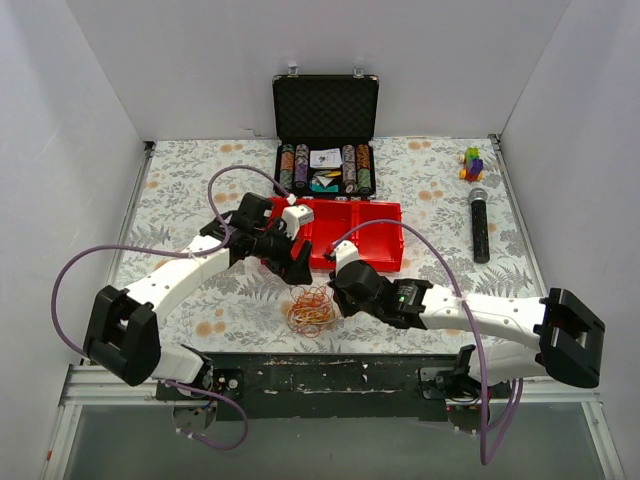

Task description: Untangle the cables

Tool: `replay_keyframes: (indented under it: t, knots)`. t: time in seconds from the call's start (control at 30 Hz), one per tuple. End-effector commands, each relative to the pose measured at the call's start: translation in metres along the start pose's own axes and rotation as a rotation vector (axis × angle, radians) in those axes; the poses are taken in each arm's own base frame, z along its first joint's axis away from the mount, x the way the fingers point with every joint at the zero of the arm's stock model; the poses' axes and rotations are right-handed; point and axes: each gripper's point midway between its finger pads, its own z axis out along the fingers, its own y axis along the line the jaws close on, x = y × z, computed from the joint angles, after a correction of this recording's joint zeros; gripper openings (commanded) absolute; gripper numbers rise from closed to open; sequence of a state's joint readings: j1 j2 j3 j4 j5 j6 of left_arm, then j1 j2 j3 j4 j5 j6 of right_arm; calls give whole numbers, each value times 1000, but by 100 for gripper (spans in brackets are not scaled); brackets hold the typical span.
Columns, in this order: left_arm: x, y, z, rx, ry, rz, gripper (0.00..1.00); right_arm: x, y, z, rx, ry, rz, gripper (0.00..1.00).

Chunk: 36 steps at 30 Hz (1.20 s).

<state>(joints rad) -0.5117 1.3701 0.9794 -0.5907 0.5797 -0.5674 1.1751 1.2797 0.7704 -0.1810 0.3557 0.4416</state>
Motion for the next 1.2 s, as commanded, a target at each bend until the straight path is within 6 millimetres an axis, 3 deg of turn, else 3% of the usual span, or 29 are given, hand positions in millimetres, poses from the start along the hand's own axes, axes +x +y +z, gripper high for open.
replay_keyframes:
  t: [0.0,0.13,0.27,0.5,0.7,0.83,0.97,1.03,1.1,1.17]
  knots:
    - [-21,-9,6,4,-18,48,80,-23,10,-14,-30,-70,28,1]
    - [-29,-14,12,14,-23,44,80,-48,12,-33,-47,-146,41,1]
    - [-31,-18,21,17,-7,55,79,-59,17,-49,-86,-184,56,1]
    - [-31,-28,40,33,1,71,79,-82,52,-82,-230,-295,33,1]
    - [-42,-36,39,49,-27,84,81,-117,86,-113,-326,-398,-14,1]
    - [-42,-29,35,4,-36,87,81,-142,97,-129,-323,-457,-52,1]
    - [-39,-24,26,-32,-47,86,57,-165,94,-140,-295,-521,-62,1]
    - [-42,-16,19,-56,-64,68,50,-171,92,-142,-272,-533,-76,1]
    - [-48,-8,11,-77,-87,58,50,-178,90,-144,-249,-547,-92,1]
    - [-67,12,-8,-123,-144,32,53,-186,88,-146,-225,-561,-107,1]
